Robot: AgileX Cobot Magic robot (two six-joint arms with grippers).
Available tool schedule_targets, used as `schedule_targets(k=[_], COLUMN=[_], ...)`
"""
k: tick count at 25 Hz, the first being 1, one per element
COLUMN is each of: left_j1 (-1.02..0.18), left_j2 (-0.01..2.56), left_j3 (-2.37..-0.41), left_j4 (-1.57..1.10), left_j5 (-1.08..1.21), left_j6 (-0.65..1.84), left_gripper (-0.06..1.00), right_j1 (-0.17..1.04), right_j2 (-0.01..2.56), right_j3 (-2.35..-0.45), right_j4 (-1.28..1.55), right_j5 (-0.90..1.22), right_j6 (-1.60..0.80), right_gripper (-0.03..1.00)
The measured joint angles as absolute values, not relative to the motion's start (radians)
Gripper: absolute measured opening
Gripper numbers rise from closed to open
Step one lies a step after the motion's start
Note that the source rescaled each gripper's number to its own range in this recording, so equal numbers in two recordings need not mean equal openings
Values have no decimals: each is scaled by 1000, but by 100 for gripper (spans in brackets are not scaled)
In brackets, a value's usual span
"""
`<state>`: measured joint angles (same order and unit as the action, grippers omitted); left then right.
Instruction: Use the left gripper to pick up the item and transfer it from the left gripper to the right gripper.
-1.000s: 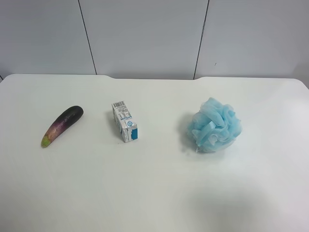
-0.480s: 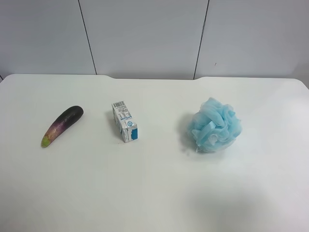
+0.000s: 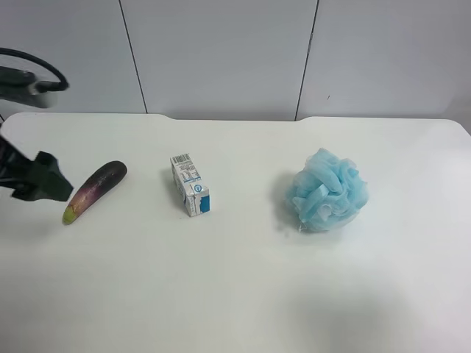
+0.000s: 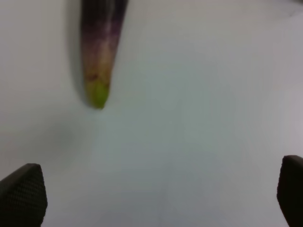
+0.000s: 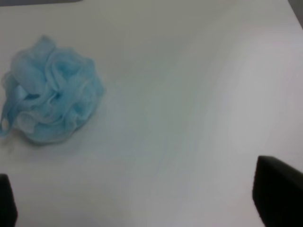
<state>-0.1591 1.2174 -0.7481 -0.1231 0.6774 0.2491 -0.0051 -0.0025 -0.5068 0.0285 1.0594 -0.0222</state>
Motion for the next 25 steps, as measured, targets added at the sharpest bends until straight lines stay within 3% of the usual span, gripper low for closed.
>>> schedule_targets(k=[10, 25], left_j1=[-157, -23], left_j2=[1591, 1812], left_j3=[-837, -843], left_j4=[-199, -202], left_j5=[467, 308], left_j6=[405, 453], left_gripper=[100, 100], right_j1=[-5, -5], right_j2=[-2, -2], right_j3=[-507, -507], right_j4=[28, 28], right_j5=[1059, 1059], right_j6=[-22, -22], right_gripper=[100, 100])
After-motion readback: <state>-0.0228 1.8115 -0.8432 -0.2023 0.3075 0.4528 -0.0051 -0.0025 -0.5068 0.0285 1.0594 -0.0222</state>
